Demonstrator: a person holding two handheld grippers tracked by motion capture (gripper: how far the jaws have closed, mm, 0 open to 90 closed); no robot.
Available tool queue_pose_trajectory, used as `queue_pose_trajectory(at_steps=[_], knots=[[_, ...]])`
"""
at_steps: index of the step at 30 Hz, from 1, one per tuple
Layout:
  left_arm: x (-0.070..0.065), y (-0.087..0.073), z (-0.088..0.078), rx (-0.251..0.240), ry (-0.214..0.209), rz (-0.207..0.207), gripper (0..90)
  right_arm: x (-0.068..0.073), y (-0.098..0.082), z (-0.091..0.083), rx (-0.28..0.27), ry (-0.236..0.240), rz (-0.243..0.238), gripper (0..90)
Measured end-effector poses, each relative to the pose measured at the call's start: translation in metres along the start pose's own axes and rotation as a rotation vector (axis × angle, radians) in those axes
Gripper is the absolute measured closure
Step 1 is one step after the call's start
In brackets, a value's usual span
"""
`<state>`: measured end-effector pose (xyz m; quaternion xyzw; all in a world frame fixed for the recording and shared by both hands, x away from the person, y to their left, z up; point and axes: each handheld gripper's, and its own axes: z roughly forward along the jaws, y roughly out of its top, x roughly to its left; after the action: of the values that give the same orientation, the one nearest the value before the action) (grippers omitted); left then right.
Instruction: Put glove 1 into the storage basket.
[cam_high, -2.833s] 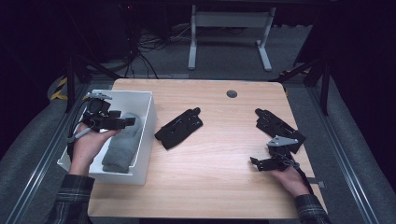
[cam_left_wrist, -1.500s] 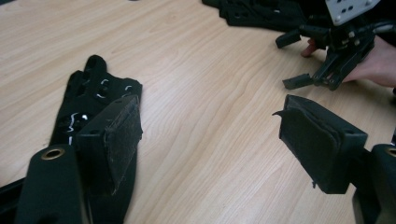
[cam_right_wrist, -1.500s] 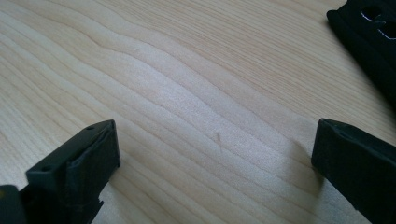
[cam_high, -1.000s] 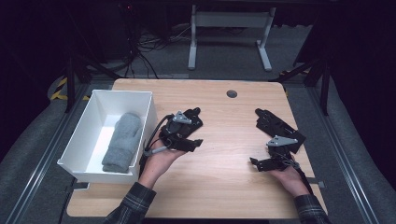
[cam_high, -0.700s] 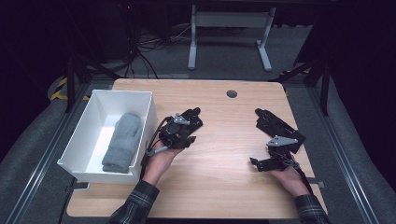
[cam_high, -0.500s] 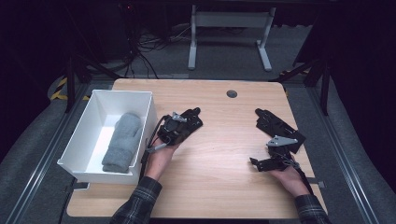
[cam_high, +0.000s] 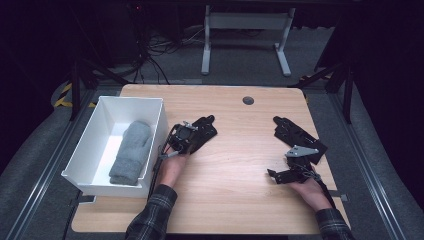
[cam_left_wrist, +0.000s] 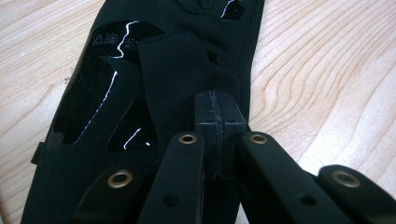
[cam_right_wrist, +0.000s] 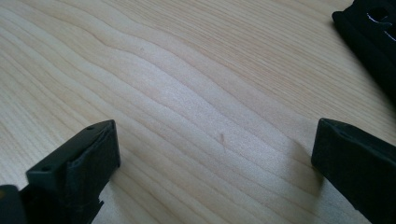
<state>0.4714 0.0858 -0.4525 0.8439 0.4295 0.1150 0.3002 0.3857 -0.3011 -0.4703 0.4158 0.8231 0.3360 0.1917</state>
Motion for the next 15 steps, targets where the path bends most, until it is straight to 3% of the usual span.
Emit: queue_pose_trajectory(at_steps=[6, 15], knots=[[-0.006, 0.000, 0.000, 0.012, -0.054, 0.002, 90.0, 0.000, 0.000, 0.000, 0.000, 0.001, -0.001, 1.3], [-0.034, 0.003, 0.002, 0.037, -0.140, 0.080, 89.9, 0.000, 0.000, 0.000, 0.000, 0.001, -0.001, 1.3]])
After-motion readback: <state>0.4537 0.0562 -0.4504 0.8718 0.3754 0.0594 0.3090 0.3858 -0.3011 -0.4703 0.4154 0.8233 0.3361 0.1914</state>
